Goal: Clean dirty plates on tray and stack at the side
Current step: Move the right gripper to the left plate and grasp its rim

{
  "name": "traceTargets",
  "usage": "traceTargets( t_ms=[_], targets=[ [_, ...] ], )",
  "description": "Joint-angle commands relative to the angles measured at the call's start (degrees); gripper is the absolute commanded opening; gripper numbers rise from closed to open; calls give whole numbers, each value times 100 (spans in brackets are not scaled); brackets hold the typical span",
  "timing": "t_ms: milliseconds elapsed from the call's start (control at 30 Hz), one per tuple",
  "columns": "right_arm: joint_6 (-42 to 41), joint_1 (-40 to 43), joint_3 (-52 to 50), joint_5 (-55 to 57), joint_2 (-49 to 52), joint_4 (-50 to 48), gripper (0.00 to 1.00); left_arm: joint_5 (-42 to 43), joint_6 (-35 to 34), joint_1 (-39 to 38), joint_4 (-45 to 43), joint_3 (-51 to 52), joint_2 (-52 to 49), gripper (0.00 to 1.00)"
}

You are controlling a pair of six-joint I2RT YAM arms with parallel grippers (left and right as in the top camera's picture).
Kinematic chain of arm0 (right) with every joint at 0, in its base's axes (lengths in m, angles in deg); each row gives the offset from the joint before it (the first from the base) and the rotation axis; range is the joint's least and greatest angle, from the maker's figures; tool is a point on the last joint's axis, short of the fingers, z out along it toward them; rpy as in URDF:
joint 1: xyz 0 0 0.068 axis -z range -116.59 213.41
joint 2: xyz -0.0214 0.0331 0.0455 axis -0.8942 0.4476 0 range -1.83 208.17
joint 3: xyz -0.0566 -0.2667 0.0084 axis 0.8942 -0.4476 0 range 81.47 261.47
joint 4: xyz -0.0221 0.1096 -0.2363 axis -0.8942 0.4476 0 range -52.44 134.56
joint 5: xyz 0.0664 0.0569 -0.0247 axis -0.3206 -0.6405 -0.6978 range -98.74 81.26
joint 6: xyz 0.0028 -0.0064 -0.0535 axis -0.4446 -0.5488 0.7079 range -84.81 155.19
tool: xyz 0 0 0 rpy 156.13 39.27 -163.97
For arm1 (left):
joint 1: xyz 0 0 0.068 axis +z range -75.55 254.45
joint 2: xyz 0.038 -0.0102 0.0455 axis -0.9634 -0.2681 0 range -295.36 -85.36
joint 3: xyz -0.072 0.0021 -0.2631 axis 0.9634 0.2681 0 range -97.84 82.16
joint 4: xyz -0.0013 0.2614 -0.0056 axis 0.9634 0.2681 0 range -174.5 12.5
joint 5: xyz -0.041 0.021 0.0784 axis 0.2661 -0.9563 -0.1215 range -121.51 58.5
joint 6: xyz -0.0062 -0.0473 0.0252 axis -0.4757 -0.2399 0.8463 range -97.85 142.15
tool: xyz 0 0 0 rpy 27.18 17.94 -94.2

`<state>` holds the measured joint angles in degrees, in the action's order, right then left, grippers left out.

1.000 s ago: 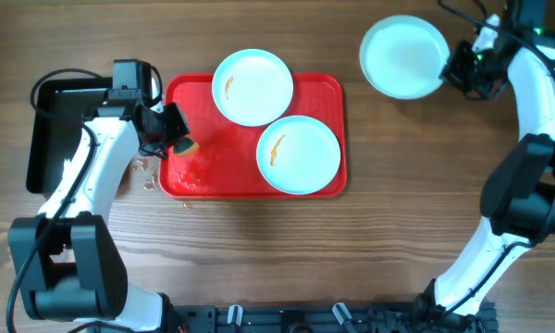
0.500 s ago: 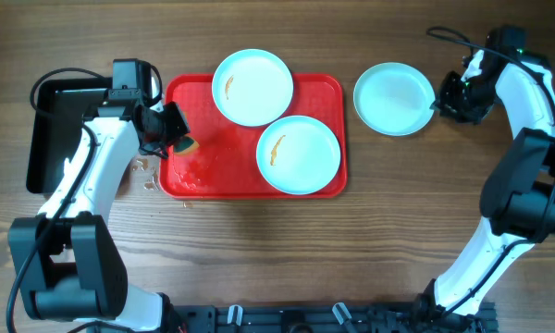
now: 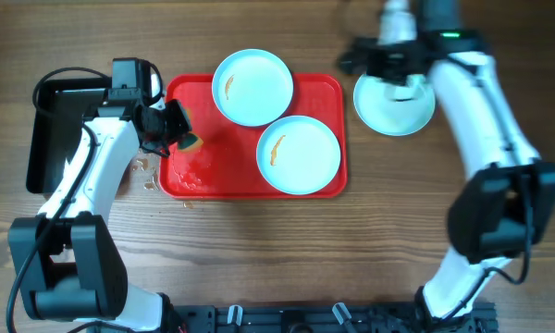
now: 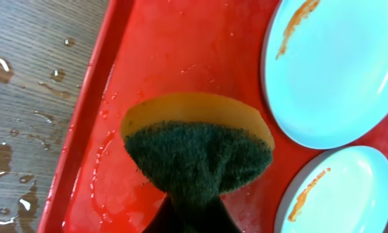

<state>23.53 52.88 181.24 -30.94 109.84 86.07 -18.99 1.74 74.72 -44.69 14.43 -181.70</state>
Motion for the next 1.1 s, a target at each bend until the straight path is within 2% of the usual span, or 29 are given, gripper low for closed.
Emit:
traceTargets(
  t_ms=[0,100,200,267,433,500,600,833,867,1067],
  targets=[
    [103,-898,616,1193,352,125,99,184,72,-17,-42,33,-48,4],
    [-107,-1318,684,2210,577,-468,99,186,70,-17,-26,33,-48,4],
    [-332,-1526,684,2990,796,-907,90,186,70,-17,24,33,-48,4],
    [-350,-1539,682,2907,1016,-1075,83,184,70,-17,52,33,-48,4],
    [-354,-1532,673,2417,1633,-1381,82,186,70,-17,52,33,-48,4],
    [-407,-1534,673,2048,1849,-1556,75,186,70,-17,26,33,-48,4],
    [-800,-1534,669,1869,2059,-1604,69,186,70,-17,33,33,-48,4],
    [-846,-1534,667,1873,2391,-1661,67,186,70,-17,87,33,-48,4],
    [-846,-1534,667,1875,2426,-1659,63,186,70,-17,87,33,-50,4],
    [-848,-1534,667,1709,2461,-1665,22,186,70,-17,90,33,-48,4]
  ],
)
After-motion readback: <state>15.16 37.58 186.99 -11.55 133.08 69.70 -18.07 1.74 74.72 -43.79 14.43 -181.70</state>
